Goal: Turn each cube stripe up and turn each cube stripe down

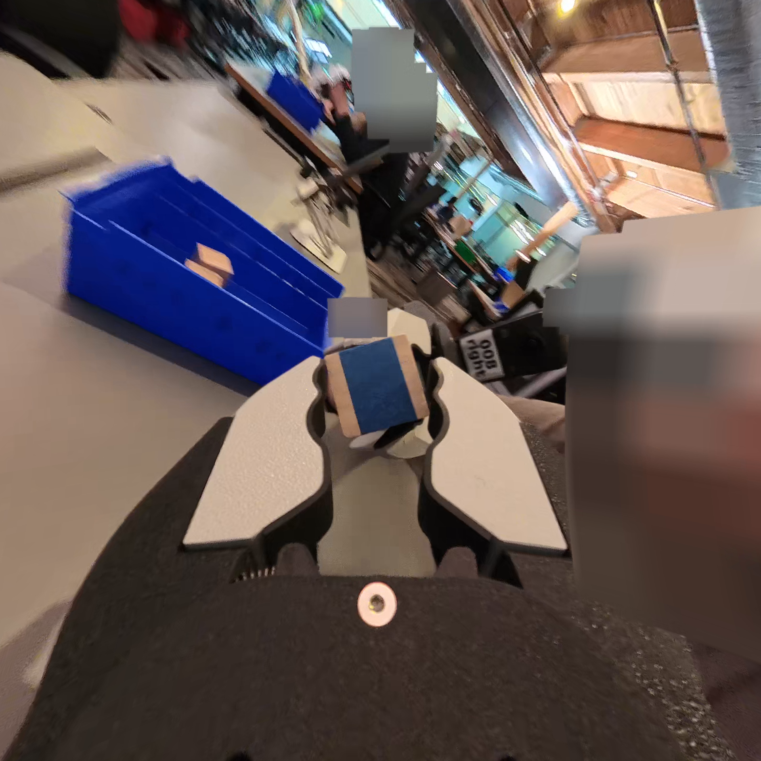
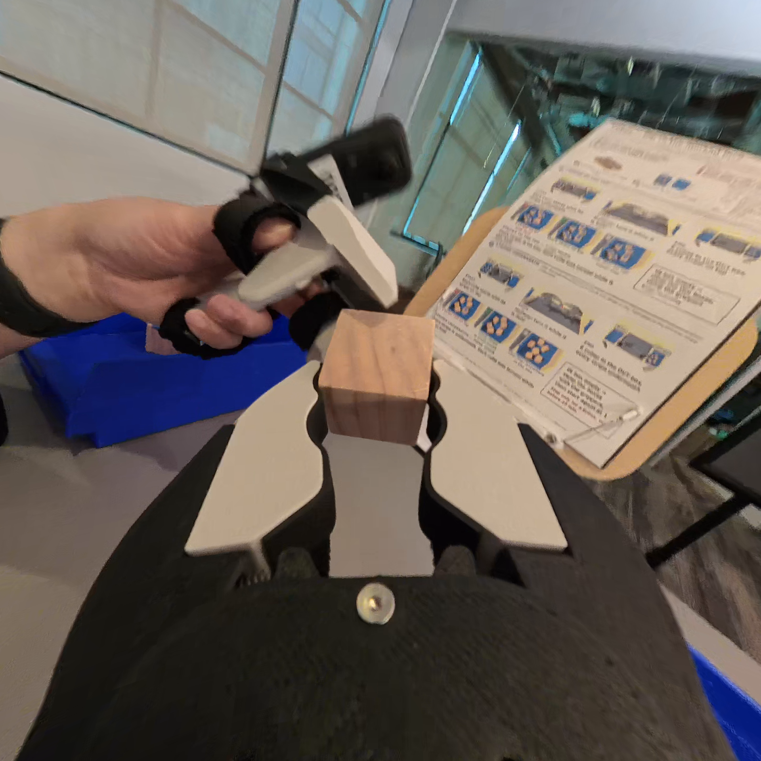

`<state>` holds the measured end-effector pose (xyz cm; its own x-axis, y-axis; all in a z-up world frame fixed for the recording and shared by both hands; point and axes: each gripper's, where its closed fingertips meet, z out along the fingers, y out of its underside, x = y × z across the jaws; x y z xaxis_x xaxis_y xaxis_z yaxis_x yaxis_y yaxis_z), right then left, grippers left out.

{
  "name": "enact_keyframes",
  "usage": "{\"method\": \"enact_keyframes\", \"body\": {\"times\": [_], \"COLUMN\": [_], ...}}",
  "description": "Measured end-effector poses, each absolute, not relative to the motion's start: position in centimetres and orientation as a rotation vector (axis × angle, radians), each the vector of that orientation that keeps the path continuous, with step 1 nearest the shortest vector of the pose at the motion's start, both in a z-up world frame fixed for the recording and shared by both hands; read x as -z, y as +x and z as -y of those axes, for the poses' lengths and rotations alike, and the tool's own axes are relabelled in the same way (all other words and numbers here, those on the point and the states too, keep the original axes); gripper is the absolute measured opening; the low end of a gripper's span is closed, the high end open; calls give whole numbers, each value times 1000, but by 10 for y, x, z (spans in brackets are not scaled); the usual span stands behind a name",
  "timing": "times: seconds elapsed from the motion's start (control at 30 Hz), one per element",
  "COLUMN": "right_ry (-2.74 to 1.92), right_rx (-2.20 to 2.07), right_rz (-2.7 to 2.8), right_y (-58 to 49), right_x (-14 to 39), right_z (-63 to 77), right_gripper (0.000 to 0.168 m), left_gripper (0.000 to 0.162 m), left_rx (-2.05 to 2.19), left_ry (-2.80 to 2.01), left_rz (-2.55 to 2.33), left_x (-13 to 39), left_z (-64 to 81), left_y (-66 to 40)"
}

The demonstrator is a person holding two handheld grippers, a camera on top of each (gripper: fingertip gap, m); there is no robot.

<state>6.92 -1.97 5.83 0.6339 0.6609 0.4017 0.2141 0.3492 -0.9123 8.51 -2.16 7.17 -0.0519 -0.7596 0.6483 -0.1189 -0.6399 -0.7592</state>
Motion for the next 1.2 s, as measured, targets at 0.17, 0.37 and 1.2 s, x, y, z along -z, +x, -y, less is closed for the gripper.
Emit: {"method": "enact_keyframes", "body": {"times": [0.17, 0.37, 1.2], "right_ry": [-1487, -1536, -2244], "right_rx": [-310, -120, -372], "right_rz": [868, 819, 570], "right_y": [96, 126, 306], "right_x": [-39, -40, -17], "right_z": [-19, -41, -58], "right_gripper": [47, 46, 47], "left_gripper": [51, 53, 56], "left_rx": [1371, 1171, 1061], "left_ry": [-1708, -1684, -1645], "left_rz": [-854, -896, -1011], "left_x": [-84, -98, -112], "left_z": [-13, -11, 18], "left_y": [52, 34, 39]}}
